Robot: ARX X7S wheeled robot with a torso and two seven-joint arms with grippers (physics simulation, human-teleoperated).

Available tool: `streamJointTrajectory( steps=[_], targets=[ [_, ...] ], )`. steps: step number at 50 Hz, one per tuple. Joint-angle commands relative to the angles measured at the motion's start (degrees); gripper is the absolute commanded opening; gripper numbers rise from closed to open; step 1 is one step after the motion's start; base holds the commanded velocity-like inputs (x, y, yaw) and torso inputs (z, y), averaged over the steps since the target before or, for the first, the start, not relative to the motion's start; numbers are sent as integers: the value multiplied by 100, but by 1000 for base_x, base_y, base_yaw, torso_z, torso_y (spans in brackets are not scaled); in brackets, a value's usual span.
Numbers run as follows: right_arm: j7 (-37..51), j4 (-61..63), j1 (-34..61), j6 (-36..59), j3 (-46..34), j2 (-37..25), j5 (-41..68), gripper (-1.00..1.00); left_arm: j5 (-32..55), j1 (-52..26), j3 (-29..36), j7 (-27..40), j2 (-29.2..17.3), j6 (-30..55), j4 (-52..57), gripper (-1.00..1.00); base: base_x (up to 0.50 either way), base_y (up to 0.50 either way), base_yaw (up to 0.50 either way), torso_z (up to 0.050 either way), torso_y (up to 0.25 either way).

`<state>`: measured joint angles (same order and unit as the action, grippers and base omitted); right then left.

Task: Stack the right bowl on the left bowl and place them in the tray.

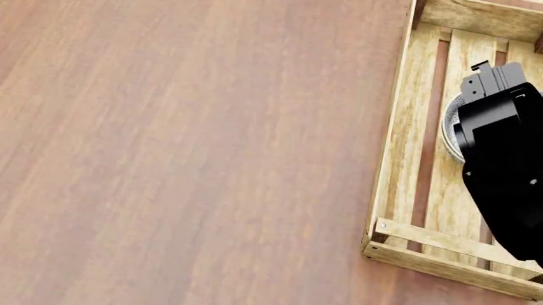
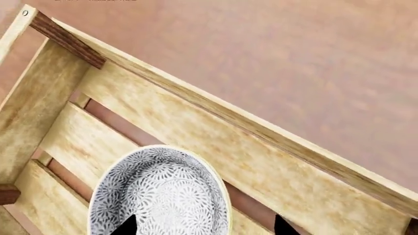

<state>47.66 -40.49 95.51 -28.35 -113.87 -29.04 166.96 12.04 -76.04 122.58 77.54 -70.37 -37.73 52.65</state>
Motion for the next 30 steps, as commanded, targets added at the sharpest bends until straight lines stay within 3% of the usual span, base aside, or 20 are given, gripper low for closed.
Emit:
streamJointTrajectory(
  steps=[1, 16, 30],
  targets=[
    [23, 629, 323, -324, 49, -74, -365, 100, -9, 8, -234, -194, 66, -154, 23, 100, 0, 0, 0, 0, 0],
    [156, 2239, 922, -926, -57, -768, -1052, 100, -52, 32, -283, -214, 84, 3, 196, 100, 0, 0, 0, 0, 0],
    [694, 4684, 1639, -2009, -758, -1606, -2856, 100, -93, 112, -323, -203, 306, 185, 276, 100, 0, 0, 0, 0, 0]
  ],
)
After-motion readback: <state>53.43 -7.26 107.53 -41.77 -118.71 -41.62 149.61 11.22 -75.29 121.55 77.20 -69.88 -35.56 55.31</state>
